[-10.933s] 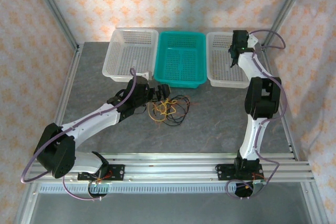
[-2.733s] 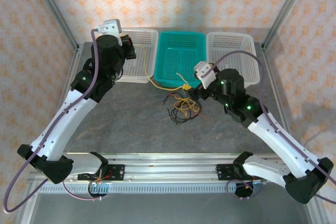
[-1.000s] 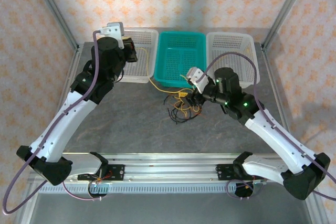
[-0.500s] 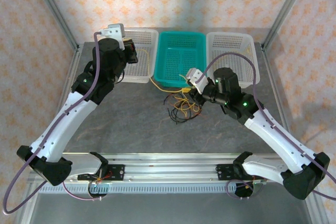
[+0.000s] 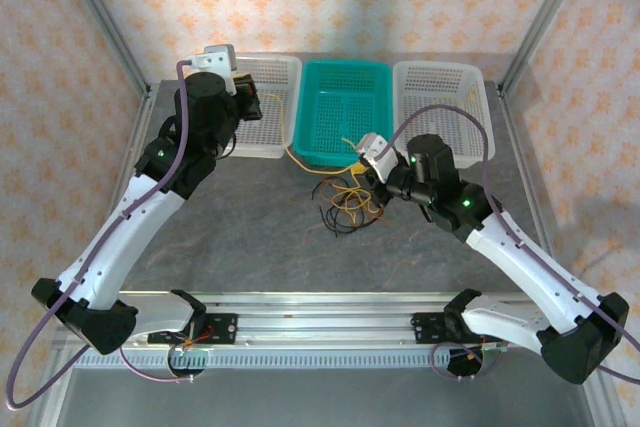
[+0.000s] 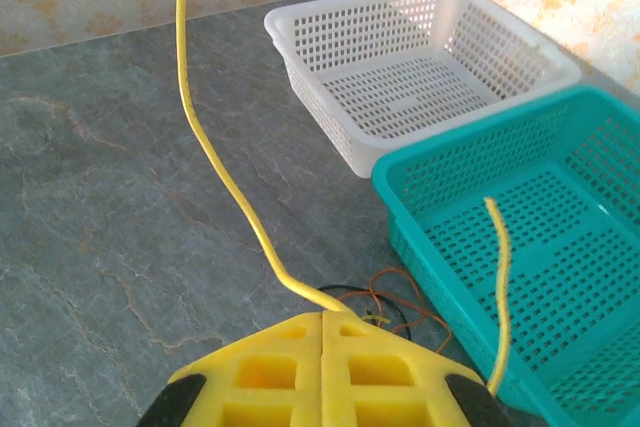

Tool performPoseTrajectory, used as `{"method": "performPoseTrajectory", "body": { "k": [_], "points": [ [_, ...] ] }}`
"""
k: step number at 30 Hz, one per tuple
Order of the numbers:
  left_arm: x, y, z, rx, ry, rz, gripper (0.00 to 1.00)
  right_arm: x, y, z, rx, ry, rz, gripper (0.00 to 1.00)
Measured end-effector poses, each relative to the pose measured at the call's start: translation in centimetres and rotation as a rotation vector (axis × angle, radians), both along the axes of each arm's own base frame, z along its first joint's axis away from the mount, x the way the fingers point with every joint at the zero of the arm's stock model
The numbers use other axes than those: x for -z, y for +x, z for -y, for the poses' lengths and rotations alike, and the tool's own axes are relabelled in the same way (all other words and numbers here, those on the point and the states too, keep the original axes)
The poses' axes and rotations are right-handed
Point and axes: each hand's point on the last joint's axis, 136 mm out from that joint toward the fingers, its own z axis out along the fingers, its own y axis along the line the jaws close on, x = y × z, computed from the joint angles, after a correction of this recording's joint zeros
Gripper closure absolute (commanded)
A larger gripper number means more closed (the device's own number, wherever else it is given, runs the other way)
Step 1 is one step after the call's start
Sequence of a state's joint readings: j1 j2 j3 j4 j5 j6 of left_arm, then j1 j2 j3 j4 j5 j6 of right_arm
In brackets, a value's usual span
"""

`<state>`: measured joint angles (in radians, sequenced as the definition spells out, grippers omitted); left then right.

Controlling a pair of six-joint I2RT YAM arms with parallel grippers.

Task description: Untangle the cables

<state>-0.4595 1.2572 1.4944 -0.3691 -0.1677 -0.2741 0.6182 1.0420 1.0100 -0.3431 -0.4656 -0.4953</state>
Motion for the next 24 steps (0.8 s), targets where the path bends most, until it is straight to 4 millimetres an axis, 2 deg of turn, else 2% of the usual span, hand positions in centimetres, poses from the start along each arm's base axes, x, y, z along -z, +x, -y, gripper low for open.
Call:
{"method": "performPoseTrajectory", "body": {
  "k": [1,3,4,8,14,15,17,19,22,24],
  "points": [
    [0.0,0.0,0.0,0.001,-0.006,0.000,0.99,0.2,0.1,0.1,0.013,0.001,-0.009,1.00],
    [0.1,0.1,0.1,0.002,-0.012,0.000,0.88,0.4,0.4,0.3,0.043,0.005,-0.016,1.00],
    [0.1,0.1,0.1,0.005,-0.013,-0.001,0.87,0.3,0.7,0.5,0.062,0.009,-0.017,1.00],
    [-0.2,0.1,0.5,0.026,-0.026,0.014,1.00,-0.2,1.4,0.8,0.115,0.032,-0.009,1.00],
    [-0.5,0.2,0.6,0.028,-0.035,0.025,1.00,-0.4,1.9,1.3,0.161,0.046,-0.002,1.00],
    [-0.5,0.2,0.6,0.028,-0.034,0.025,1.00,-0.3,1.8,1.3,0.159,0.044,-0.001,0.92],
    [-0.5,0.2,0.6,0.028,-0.033,0.025,1.00,-0.4,1.6,1.2,0.140,0.043,0.005,0.59],
    [-0.5,0.2,0.5,0.026,-0.033,0.025,1.00,-0.4,1.2,0.9,0.108,0.040,0.011,0.35],
    [-0.5,0.2,0.5,0.026,-0.033,0.025,1.00,-0.2,0.6,0.3,0.053,0.046,0.009,0.20],
    [-0.5,0.2,0.5,0.026,-0.033,0.025,1.00,-0.4,0.1,-0.4,0.009,0.073,0.001,0.15]
  ]
}}
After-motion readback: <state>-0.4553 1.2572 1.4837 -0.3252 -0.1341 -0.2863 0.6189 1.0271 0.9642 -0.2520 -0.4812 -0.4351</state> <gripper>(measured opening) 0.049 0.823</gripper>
